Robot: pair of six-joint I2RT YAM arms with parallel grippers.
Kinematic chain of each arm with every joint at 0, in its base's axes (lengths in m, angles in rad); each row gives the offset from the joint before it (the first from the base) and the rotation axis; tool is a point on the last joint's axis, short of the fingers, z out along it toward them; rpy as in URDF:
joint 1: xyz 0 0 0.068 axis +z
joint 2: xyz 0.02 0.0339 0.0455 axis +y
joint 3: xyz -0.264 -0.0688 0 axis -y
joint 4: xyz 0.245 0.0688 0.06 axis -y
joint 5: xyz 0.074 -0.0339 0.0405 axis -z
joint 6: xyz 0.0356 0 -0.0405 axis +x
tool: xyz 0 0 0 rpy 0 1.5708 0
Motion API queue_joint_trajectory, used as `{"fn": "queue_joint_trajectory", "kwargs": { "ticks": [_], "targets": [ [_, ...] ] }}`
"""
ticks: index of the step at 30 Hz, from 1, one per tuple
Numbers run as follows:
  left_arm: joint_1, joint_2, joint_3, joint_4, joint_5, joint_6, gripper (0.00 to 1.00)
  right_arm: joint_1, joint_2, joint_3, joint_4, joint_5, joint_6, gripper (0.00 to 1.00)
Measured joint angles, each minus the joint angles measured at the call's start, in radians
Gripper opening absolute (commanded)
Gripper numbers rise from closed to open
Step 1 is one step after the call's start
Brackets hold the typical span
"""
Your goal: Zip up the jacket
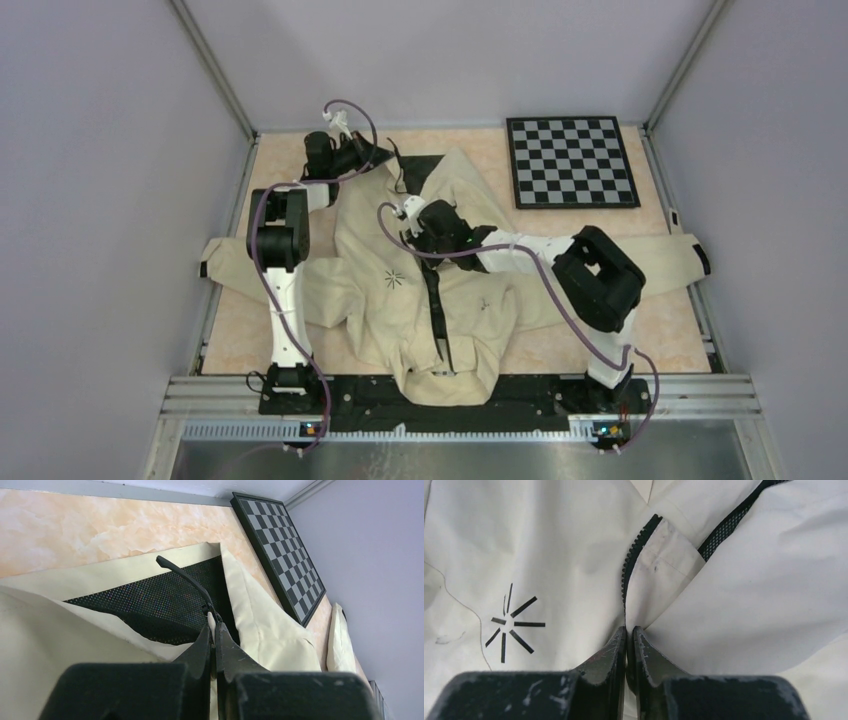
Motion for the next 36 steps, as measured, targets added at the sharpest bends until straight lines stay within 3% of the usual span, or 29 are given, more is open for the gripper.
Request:
{"fn": "queue_joint_trajectory", "kwargs": {
  "ticks": [6, 13, 20, 27, 36],
  "targets": [
    [0.000, 0.000, 0.008, 0.001, 0.005, 0.000, 0.00, -0.009, 0.006, 0.000, 0.037, -0.027, 0.031, 0.43],
    [0.000, 0.000, 0.008, 0.000, 0.008, 0.000, 0.00, -0.030, -0.008, 0.045, -0.014, -0.074, 0.072, 0.46],
    [0.000, 0.000, 0.009, 0.000, 0.009, 0.000, 0.00, -0.106, 0.001, 0.161, -0.009, -0.114, 0.117, 0.42],
    [0.000, 0.000, 0.010, 0.000, 0.014, 0.001, 0.00, -0.148, 0.095, 0.274, -0.001, -0.166, 0.121, 0.46],
    [0.000, 0.000, 0.010, 0.000, 0.016, 0.001, 0.00, -0.144, 0.197, 0.283, 0.005, -0.227, 0.107, 0.48]
  ]
}}
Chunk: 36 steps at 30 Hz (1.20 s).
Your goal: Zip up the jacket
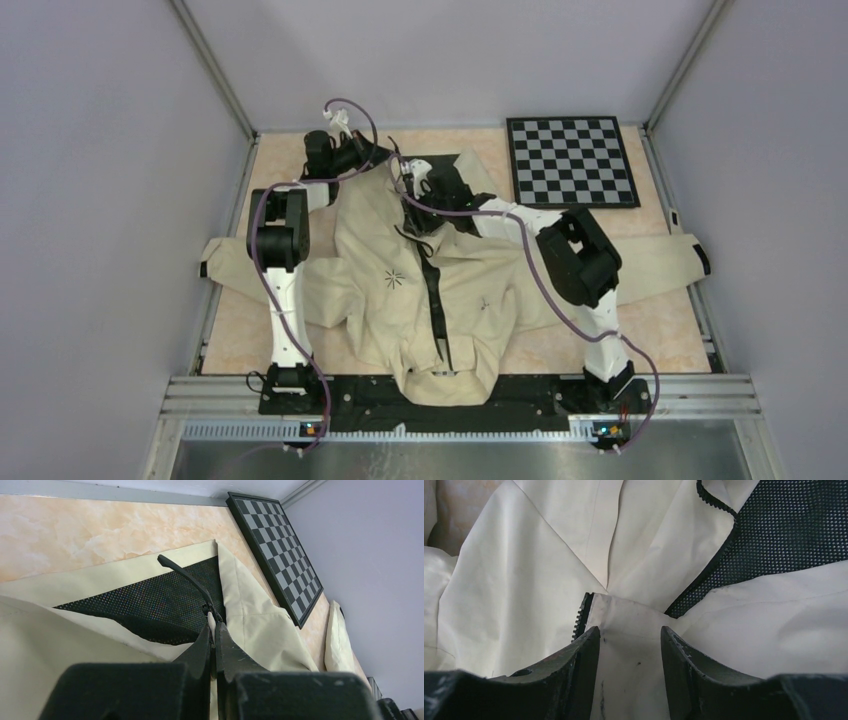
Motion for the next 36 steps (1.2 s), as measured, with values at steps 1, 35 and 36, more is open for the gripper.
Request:
{"fn": "queue_joint_trajectory", "kwargs": {
  "ticks": [1, 35, 36],
  "targets": [
    [0.000, 0.000, 0.000, 0.000, 0.000, 0.000, 0.00, 0.000, 0.006, 0.000, 0.003, -0.004, -0.001, 0.48],
    [0.000, 0.016, 0.009, 0.048, 0.039, -0.021, 0.00, 0.055, -0.075, -0.144, 0.194, 0.224, 0.010, 0.05],
    [0.000, 0.016, 0.009, 0.066, 0.048, -0.026, 0.00, 0.043, -0.080, -0.144, 0.199, 0.210, 0.013, 0.02]
  ]
}}
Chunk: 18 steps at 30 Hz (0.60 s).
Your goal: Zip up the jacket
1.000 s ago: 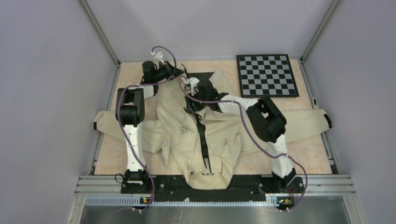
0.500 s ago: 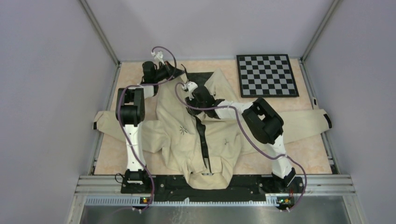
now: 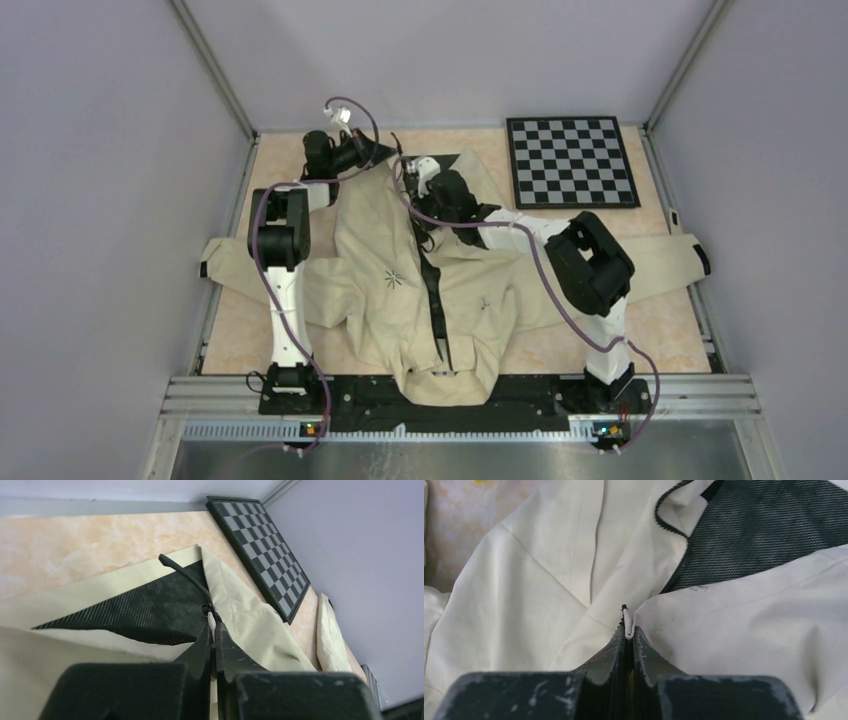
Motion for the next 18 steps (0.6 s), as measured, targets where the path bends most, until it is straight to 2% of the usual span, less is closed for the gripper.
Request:
{"fn": "queue_joint_trajectory", "kwargs": {
  "ticks": [5, 11, 18],
  "targets": [
    [-0.005, 0.000, -0.014, 0.155, 0.081, -0.025, 0.00, -0.119, 0.008, 0.039, 0.009, -0.175, 0.006, 0.00],
    [-0.045, 0.000, -0.058, 0.213, 0.150, 0.086, 0.00, -0.266, 0.139, 0.285, 0.006, -0.406, -0.058, 0.00],
    [-0.107, -0.002, -0.089, 0.272, 0.215, 0.169, 0.00, -0.343, 0.147, 0.270, 0.099, -0.618, -0.096, 0.00]
  ]
}}
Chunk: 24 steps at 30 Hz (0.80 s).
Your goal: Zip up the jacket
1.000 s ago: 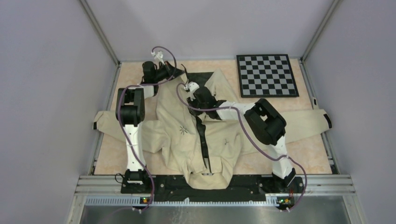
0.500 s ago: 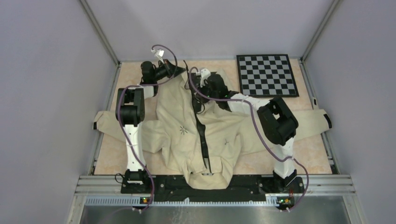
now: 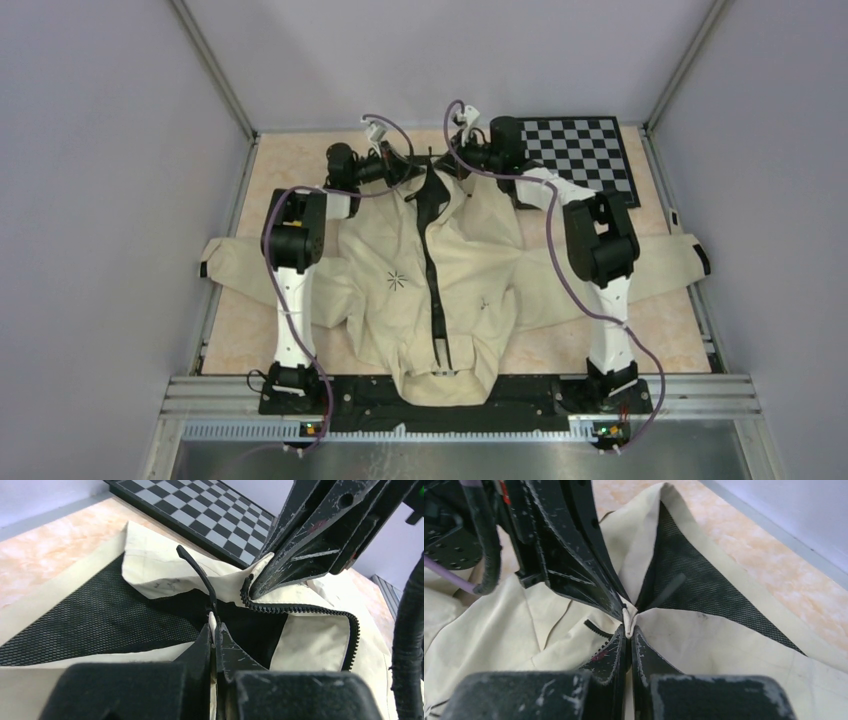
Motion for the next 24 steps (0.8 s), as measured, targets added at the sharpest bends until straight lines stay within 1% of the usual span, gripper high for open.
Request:
{"fn": "queue_joint_trajectory", "kwargs": {
  "ticks": [3, 7, 12, 18, 24],
  "targets": [
    [-0.014, 0.000, -0.019, 0.021, 0.015, 0.018, 0.00, -0.011, 0.004, -0.016, 0.031, -0.076, 0.000, 0.00],
    [-0.019, 0.000, -0.020, 0.080, 0.034, 0.005, 0.00, -0.017, 0.004, -0.080, 0.087, -0.121, 0.004, 0.00],
    [-0.008, 0.000, -0.020, 0.199, 0.049, -0.083, 0.00, -0.056, 0.005, -0.165, 0.177, -0.187, 0.086, 0.00],
    [0.002, 0.000, -0.020, 0.260, 0.066, -0.138, 0.00, -0.098, 0.040, -0.134, 0.253, -0.240, 0.176, 0.00],
    [0.002, 0.002, -0.020, 0.282, 0.084, -0.171, 0.00, -0.096, 0.089, -0.089, 0.274, -0.284, 0.244, 0.00]
  ]
}}
